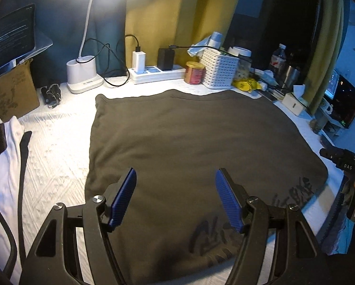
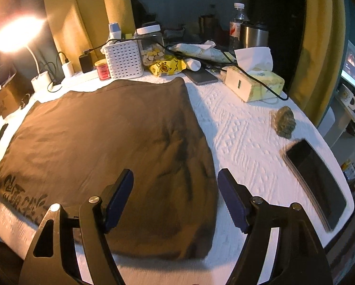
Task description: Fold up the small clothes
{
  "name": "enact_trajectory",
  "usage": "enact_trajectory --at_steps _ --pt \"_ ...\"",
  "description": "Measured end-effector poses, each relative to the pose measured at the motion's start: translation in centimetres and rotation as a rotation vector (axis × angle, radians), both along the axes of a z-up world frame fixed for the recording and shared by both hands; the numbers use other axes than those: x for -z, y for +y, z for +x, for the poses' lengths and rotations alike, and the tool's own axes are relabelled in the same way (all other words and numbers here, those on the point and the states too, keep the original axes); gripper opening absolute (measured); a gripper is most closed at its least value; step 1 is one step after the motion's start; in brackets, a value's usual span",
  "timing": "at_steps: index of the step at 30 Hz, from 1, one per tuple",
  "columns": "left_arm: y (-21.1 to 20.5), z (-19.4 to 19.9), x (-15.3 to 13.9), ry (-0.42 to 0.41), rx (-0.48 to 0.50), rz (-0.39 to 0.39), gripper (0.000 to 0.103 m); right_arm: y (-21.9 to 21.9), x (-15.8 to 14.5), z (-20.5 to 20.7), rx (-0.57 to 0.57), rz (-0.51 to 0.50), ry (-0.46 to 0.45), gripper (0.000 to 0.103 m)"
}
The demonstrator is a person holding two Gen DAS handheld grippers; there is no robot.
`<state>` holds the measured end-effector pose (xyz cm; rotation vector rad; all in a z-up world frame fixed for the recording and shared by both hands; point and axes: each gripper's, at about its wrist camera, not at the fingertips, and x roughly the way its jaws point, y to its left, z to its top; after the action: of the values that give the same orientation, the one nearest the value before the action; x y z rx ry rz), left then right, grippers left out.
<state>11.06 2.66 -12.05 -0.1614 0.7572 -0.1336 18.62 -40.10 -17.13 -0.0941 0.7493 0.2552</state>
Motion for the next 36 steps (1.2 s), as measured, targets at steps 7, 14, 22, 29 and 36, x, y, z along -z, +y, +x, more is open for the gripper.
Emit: enact_trajectory --at_steps 7,14,22,29,36 --pt "-1.4 -2.2 0.0 0.002 0.006 -0.016 0.069 0.1 1.4 -3.6 -0.021 0.032 0.029 0.076" --pt "-1.7 -3.3 0.7 0.028 -0.026 -0.037 0.069 0.7 2.9 -6.0 -0.040 0.021 0.071 0.076" --pt "-1.8 -3.6 1.0 0.023 -0.031 -0.034 0.069 1.1 4.4 -7.2 -0.057 0.013 0.122 0.076" --pt "-1.3 -3.0 1.7 0.046 -0.043 -0.034 0.069 0.9 4.6 -5.8 -0.007 0.076 0.117 0.076" --pt "-0.4 -1.6 2.2 0.074 -0.056 -0.038 0.069 1.4 4.4 -3.5 0.026 0.160 0.113 0.077"
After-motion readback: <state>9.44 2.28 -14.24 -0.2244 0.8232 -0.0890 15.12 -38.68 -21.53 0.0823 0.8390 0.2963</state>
